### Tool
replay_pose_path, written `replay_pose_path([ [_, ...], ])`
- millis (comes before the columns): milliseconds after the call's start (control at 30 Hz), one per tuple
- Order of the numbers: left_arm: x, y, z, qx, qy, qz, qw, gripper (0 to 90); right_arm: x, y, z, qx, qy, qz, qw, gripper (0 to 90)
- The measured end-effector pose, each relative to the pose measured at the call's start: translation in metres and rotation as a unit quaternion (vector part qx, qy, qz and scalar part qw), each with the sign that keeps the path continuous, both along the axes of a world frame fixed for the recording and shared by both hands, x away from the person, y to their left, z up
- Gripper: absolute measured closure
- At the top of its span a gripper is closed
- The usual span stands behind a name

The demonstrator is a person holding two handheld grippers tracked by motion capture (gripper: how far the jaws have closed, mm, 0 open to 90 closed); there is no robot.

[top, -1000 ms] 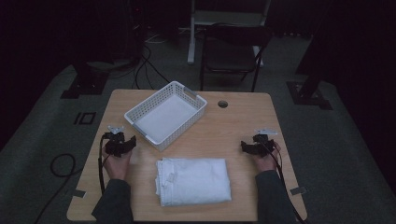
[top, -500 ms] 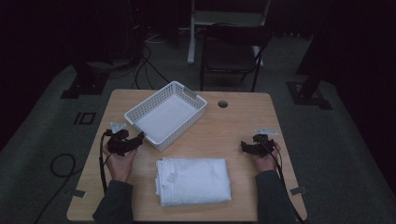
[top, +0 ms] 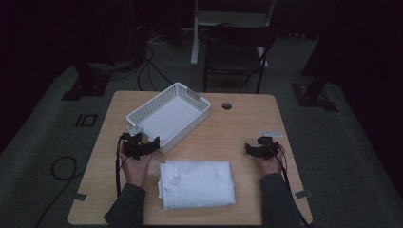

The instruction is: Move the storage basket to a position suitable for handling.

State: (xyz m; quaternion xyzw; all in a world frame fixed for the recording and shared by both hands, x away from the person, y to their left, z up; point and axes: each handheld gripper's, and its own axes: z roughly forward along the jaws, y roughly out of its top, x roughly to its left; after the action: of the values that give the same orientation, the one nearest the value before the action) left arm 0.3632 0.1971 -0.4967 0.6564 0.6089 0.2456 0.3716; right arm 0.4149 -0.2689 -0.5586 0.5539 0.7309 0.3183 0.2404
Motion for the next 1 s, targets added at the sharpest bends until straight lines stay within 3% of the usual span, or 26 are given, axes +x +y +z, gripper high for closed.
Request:
replay_pose_path([
  [233,0.003,-0.005,-0.005,-0.007,0.006,-0.016,0.9998,18.7,0.0,0.0,0.0,0.0,0.0,0.0,1.0,13.1],
  [400,0.004,0.001,-0.005,-0.034,0.011,-0.031,0.9989,29.6,0.0,0.0,0.0,0.0,0.0,0.0,1.0,13.1],
  [500,0.003,0.0,-0.003,-0.023,0.005,-0.038,0.999,38.2,0.0,0.0,0.0,0.0,0.0,0.0,1.0,13.1],
  [733,0.004,-0.003,-0.002,0.002,-0.006,-0.052,0.9986,47.1,0.0,-0.001,0.0,0.0,0.0,0.003,1.0,13.3],
  [800,0.005,-0.005,-0.001,0.02,-0.009,-0.056,0.9982,48.4,0.0,-0.001,0.003,-0.002,0.009,0.0,1.0,20.0],
  [900,0.004,-0.006,0.0,0.03,-0.011,-0.057,0.9979,52.2,0.0,-0.002,0.006,-0.002,0.014,-0.009,0.9999,32.6],
  [1000,0.005,-0.008,0.001,0.04,-0.016,-0.062,0.9971,57.1,-0.002,-0.001,0.01,-0.001,0.004,-0.017,0.9998,48.0],
])
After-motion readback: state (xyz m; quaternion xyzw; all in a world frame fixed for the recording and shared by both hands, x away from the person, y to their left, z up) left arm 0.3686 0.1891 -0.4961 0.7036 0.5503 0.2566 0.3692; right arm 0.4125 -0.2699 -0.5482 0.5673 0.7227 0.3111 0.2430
